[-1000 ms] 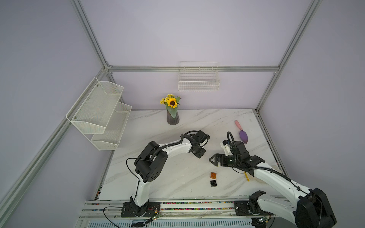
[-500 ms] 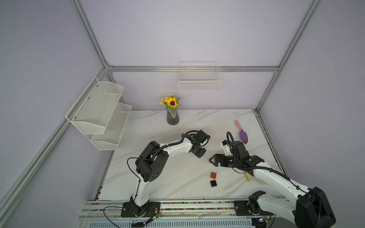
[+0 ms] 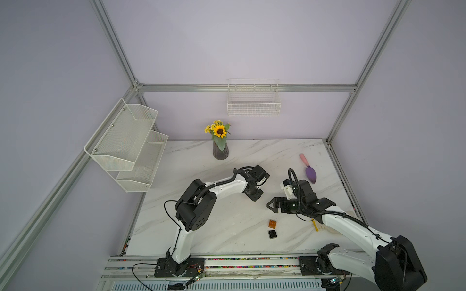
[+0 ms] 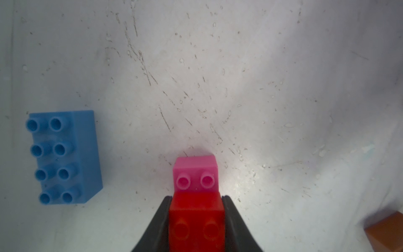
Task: Assemble the letter v with lego
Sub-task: Assemble the lego brick with the lego brick.
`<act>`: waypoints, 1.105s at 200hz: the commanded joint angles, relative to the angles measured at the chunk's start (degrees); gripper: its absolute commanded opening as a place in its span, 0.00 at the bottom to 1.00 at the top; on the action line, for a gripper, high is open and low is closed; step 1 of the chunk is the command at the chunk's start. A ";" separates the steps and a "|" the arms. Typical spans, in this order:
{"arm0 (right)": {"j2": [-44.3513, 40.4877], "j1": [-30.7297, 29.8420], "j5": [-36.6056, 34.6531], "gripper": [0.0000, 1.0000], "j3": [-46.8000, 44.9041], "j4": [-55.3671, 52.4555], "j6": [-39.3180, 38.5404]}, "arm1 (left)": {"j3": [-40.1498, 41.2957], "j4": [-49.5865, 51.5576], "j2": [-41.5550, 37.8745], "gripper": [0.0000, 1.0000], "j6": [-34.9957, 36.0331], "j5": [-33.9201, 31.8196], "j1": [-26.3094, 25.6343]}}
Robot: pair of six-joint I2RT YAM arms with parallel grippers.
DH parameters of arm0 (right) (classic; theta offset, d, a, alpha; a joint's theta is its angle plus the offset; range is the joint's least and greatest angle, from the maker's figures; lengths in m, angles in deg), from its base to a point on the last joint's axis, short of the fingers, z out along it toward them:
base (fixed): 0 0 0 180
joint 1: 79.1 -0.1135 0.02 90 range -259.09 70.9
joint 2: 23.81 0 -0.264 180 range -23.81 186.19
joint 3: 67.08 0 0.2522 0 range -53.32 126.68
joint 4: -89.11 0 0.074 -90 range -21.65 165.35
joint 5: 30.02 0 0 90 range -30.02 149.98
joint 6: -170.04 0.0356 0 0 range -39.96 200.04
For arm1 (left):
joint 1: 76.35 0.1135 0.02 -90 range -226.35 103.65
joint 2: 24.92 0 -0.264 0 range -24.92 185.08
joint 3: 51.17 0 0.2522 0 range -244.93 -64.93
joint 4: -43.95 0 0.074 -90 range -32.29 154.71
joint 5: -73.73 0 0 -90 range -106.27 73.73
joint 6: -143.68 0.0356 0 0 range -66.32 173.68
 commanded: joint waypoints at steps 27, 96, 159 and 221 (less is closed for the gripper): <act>-0.18 0.16 -0.40 0.97 1.45 -0.51 -1.06 | -1.46 11.66 4.62 0.13 3.58 -0.04 0.78; 0.16 0.19 -0.19 0.97 1.88 -0.63 -1.22 | 3.05 5.09 4.97 0.13 -2.28 -1.17 0.15; -0.11 0.21 -0.62 0.97 2.24 -1.38 -1.42 | 3.99 4.12 7.11 0.12 -5.26 -2.66 -1.16; 0.11 0.21 -0.27 0.97 1.83 -1.18 -1.59 | -1.51 9.05 8.14 0.12 -2.68 -3.99 -1.09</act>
